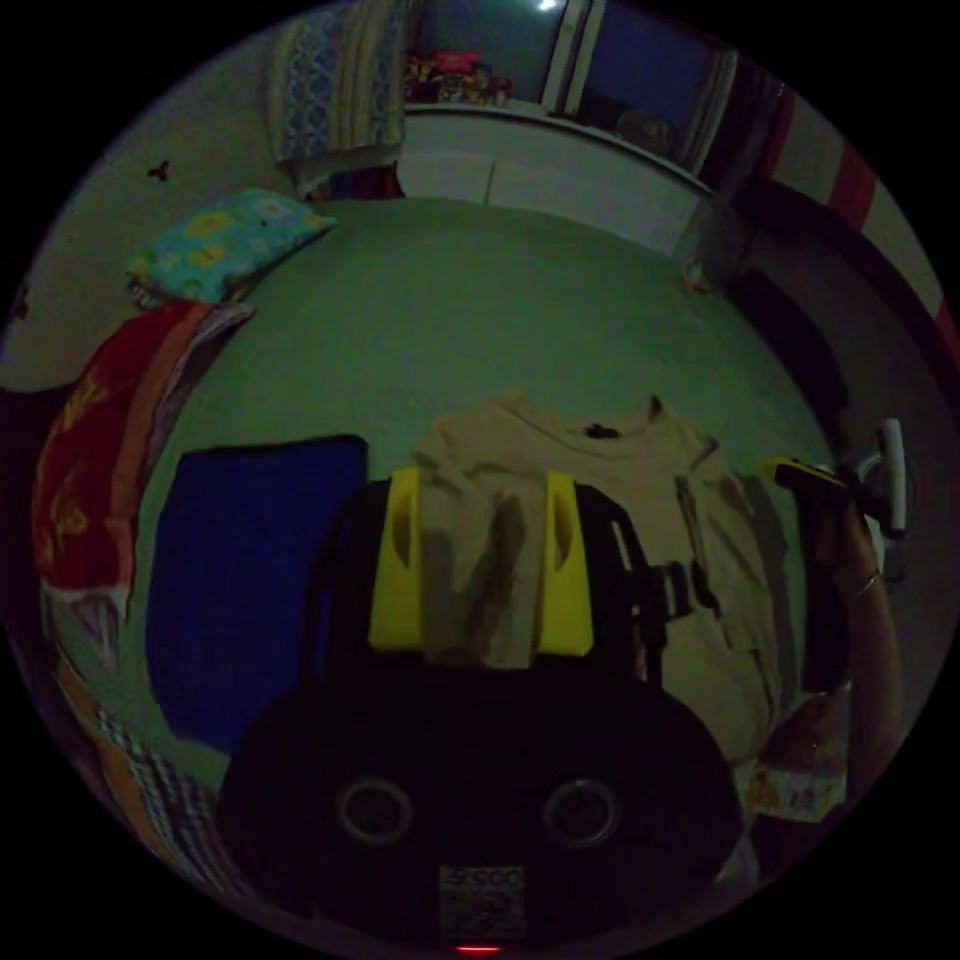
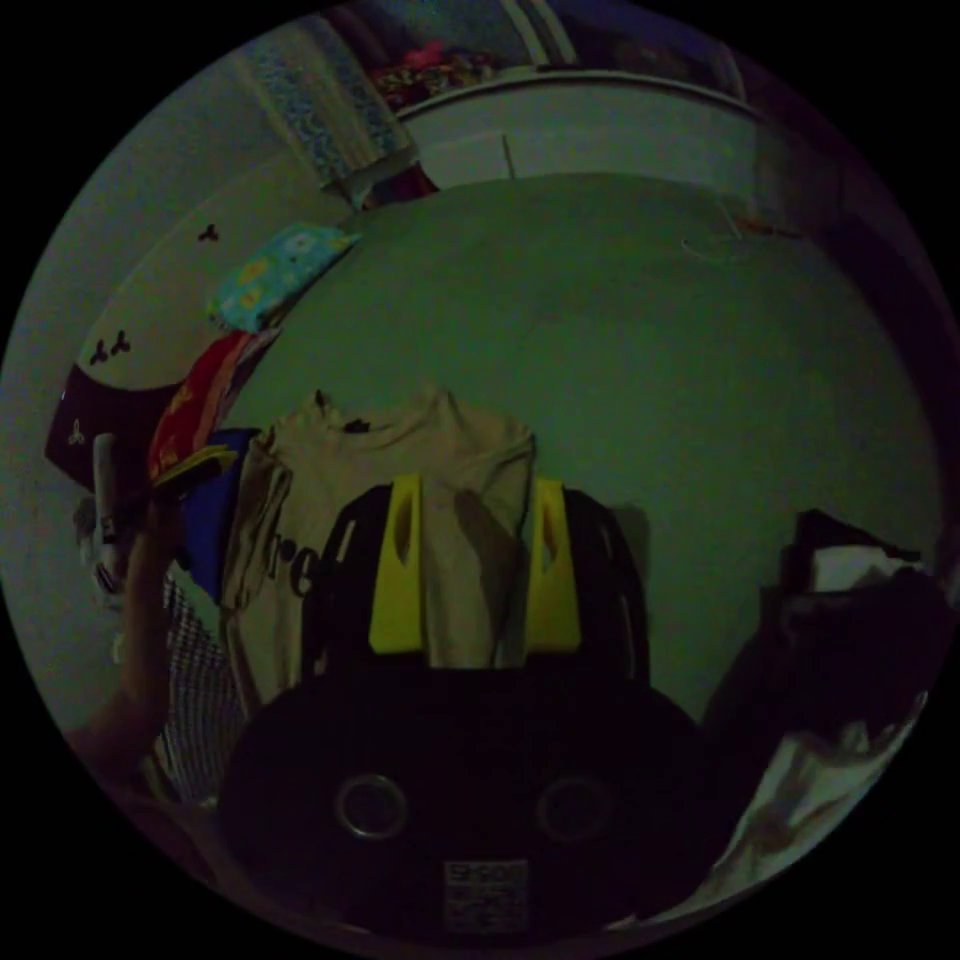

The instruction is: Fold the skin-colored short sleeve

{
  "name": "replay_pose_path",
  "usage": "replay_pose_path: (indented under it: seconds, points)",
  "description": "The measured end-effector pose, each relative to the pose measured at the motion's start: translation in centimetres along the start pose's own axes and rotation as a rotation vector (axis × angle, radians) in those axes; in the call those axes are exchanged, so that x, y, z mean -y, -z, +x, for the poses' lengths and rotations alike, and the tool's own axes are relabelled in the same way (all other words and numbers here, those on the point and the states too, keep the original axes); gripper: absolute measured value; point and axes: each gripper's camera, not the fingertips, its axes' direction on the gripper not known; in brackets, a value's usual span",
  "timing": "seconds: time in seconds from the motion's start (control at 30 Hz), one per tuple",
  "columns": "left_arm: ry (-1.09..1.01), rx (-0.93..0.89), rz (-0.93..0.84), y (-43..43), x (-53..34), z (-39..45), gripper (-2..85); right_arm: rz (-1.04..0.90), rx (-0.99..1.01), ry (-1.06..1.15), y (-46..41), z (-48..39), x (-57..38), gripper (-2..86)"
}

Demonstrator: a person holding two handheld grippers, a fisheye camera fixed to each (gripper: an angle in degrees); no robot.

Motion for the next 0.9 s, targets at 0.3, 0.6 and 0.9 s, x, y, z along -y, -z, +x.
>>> replay_pose_path:
  seconds: [0.3,0.6,0.9]
  points:
    - [-0.028,0.002,-0.140,-4.0,2.8,-5.7,20.0,-0.099,-0.128,0.004,-5.4,-1.4,1.6,15.6]
    - [-0.224,0.102,-0.142,-1.0,0.5,-4.8,5.2,-0.105,-0.284,0.197,-4.5,-5.9,-3.0,-0.8]
    - [-0.255,0.083,-0.056,6.1,1.3,-6.1,3.1,0.051,-0.429,0.209,2.5,-6.2,-2.5,-1.4]
